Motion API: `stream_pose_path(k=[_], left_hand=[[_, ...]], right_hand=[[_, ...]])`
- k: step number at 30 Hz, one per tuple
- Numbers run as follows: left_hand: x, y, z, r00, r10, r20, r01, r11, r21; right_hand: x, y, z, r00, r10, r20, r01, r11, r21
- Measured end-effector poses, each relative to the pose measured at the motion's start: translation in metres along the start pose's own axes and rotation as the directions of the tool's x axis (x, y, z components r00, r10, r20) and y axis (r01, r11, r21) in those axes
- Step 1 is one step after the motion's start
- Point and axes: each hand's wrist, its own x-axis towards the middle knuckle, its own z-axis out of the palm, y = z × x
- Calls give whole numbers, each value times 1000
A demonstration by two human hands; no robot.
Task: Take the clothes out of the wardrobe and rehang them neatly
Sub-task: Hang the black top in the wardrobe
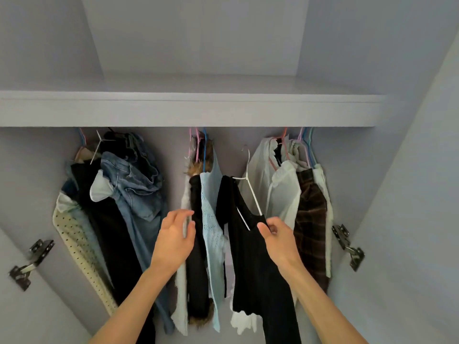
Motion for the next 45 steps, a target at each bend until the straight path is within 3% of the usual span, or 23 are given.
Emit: stream_pose_path(k=[4,10,17,22,26,35,39,45], left_hand=[[40,-21,-2,992,121,-24,-119,990,77],[67,-31,15,993,49,110,-52,998,25],[82,-30,27,990,-33,137,37,999,-31],[93,-15,29,996,56,65,-52,996,-67],[103,-16,35,987,72,145,-76,997,26],[91,-25,45,983,55,177,-49,998,-41],[90,-28,45,984,74,161,-46,984,-170],[91,-26,42,984,-31,174,78,959,-271]], right_hand=[[28,-14,36,999,-35,33,31,993,115],[51,-26,69,984,-174,-25,176,977,124],[83,-30,82,964,-245,-102,258,954,152],[116,-42,90,949,-298,-101,310,940,143],[146,-58,95,945,-310,-107,324,932,163],[176,-44,122,971,-232,-53,235,969,71],[165,-47,135,957,-289,-8,289,957,-22],[158,-65,133,942,-259,212,253,966,53]])
